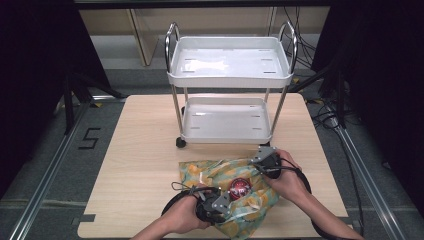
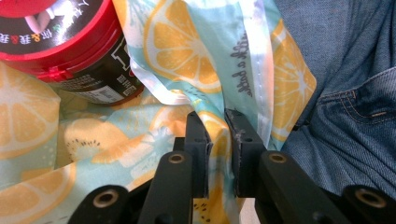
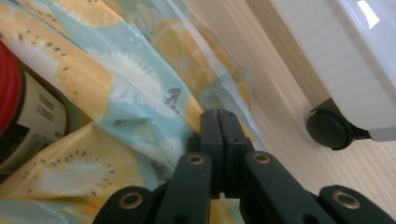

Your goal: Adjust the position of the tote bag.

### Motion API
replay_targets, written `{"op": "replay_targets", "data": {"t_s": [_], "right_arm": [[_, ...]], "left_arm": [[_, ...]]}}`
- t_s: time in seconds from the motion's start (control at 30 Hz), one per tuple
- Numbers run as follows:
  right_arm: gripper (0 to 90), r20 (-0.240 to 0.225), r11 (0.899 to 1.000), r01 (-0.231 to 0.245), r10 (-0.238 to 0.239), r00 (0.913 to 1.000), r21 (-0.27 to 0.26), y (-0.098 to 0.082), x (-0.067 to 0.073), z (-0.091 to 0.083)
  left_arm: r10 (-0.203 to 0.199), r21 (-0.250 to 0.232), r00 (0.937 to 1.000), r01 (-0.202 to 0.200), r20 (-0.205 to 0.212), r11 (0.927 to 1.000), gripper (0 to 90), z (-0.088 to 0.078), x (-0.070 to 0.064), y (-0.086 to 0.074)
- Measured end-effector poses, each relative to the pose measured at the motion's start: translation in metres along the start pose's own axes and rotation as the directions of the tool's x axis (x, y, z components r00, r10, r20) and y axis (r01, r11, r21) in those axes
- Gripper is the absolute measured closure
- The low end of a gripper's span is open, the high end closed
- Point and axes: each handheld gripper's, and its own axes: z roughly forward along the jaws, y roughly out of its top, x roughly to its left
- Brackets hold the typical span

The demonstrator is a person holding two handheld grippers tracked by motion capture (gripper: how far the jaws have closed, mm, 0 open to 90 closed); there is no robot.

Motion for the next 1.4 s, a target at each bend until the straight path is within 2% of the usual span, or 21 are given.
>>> {"op": "replay_targets", "data": {"t_s": [0.03,0.13,0.2,0.23,0.27,0.3,0.33,0.43,0.47,0.53,0.6,0.7,0.73,0.77,0.8,0.83,0.93,1.1,1.13,1.37,1.4], "right_arm": [[90.0,-0.036,1.0,-0.022,0.022,0.9991,-0.006,0.0,0.0,-0.002],[85.5,-0.005,0.999,0.0,0.0,1.0,-0.041,0.001,-0.002,-0.005],[81.6,-0.045,0.997,-0.035,0.031,0.9985,-0.073,0.002,-0.002,-0.01],[78.5,-0.032,0.996,-0.012,0.009,0.9995,-0.083,0.002,-0.004,-0.012],[75.2,-0.026,0.994,-0.014,0.011,0.9996,-0.106,0.003,-0.004,-0.015],[72.8,-0.039,0.991,-0.049,0.044,0.9983,-0.127,0.004,-0.003,-0.021],[70.6,-0.036,0.987,-0.052,0.047,0.9982,-0.154,0.005,-0.003,-0.025],[71.5,-0.032,0.978,-0.05,0.044,0.9985,-0.204,0.009,-0.003,-0.048],[72.1,-0.025,0.972,-0.017,0.011,0.9996,-0.235,0.01,-0.005,-0.055],[75.5,-0.027,0.965,-0.014,0.008,0.9996,-0.262,0.012,-0.003,-0.069],[77.8,-0.054,0.96,-0.012,-0.003,0.9985,-0.278,0.012,0.002,-0.083],[81.8,-0.137,0.963,-0.033,-0.004,0.9906,-0.267,0.007,0.015,-0.09],[82.4,-0.154,0.966,-0.051,0.012,0.988,-0.254,0.004,0.019,-0.091],[83.5,-0.168,0.967,-0.032,-0.012,0.9856,-0.254,0.003,0.022,-0.09],[84.1,-0.179,0.968,-0.053,0.009,0.9838,-0.244,0.0,0.027,-0.089],[84.7,-0.185,0.97,-0.033,-0.012,0.9826,-0.241,-0.001,0.029,-0.087],[86.1,-0.197,0.977,-0.08,0.04,0.9796,-0.199,-0.009,0.036,-0.08],[86.4,-0.207,0.981,-0.098,0.062,0.9764,-0.169,-0.015,0.041,-0.068],[86.4,-0.211,0.984,-0.082,0.047,0.9763,-0.161,-0.016,0.041,-0.068],[86.6,-0.233,0.993,-0.059,0.035,0.972,-0.098,-0.028,0.05,-0.053],[86.6,-0.237,0.994,-0.073,0.05,0.9703,-0.087,-0.029,0.05,-0.052]], "left_arm": [[-0.003,-0.003,1.0,0.003,-0.002,1.0,78.9,0.0,0.0,0.0],[0.001,-0.005,1.0,-0.001,-0.007,1.0,78.2,0.0,0.001,0.001],[0.0,-0.007,1.0,0.0,-0.007,1.0,78.1,0.0,0.0,0.001],[-0.001,-0.008,1.0,0.001,-0.008,1.0,78.0,0.0,0.0,0.001],[0.002,-0.007,1.0,-0.002,-0.01,1.0,78.0,0.0,0.0,0.001],[-0.001,-0.01,0.9999,0.001,-0.01,1.0,77.9,0.0,0.0,0.002],[0.0,-0.012,0.9999,0.0,-0.011,0.9999,77.8,0.0,0.0,0.002],[-0.007,-0.02,0.9999,0.006,-0.01,0.9998,77.6,0.0,-0.001,0.003],[-0.006,-0.021,0.9999,0.006,-0.01,0.9998,77.6,0.0,-0.001,0.003],[-0.011,-0.023,0.9999,0.011,-0.01,0.9997,77.5,0.0,-0.001,0.003],[-0.006,-0.023,0.9999,0.006,-0.011,0.9997,77.4,0.0,-0.001,0.004],[-0.009,-0.03,0.9999,0.009,-0.012,0.9995,77.3,0.001,-0.001,0.006],[-0.008,-0.03,0.9999,0.008,-0.011,0.9995,77.3,0.001,-0.001,0.006],[-0.006,-0.026,1.0,0.005,-0.007,0.9997,77.2,0.001,0.0,0.007],[-0.007,-0.029,0.9999,0.007,-0.007,0.9995,77.0,0.002,0.0,0.008],[-0.005,-0.031,0.9999,0.005,-0.012,0.9995,77.0,0.001,0.0,0.008],[-0.011,-0.04,0.9999,0.01,-0.01,0.9991,76.7,0.002,0.0,0.009],[-0.01,-0.043,0.9999,0.009,-0.012,0.999,76.7,0.002,0.0,0.009],[-0.008,-0.045,0.9999,0.008,-0.015,0.999,76.7,0.003,-0.001,0.009],[0.0,-0.034,1.0,0.0,-0.002,0.9994,76.5,0.008,-0.003,0.009],[-0.001,-0.035,1.0,0.001,0.001,0.9994,76.5,0.009,-0.002,0.008]]}}
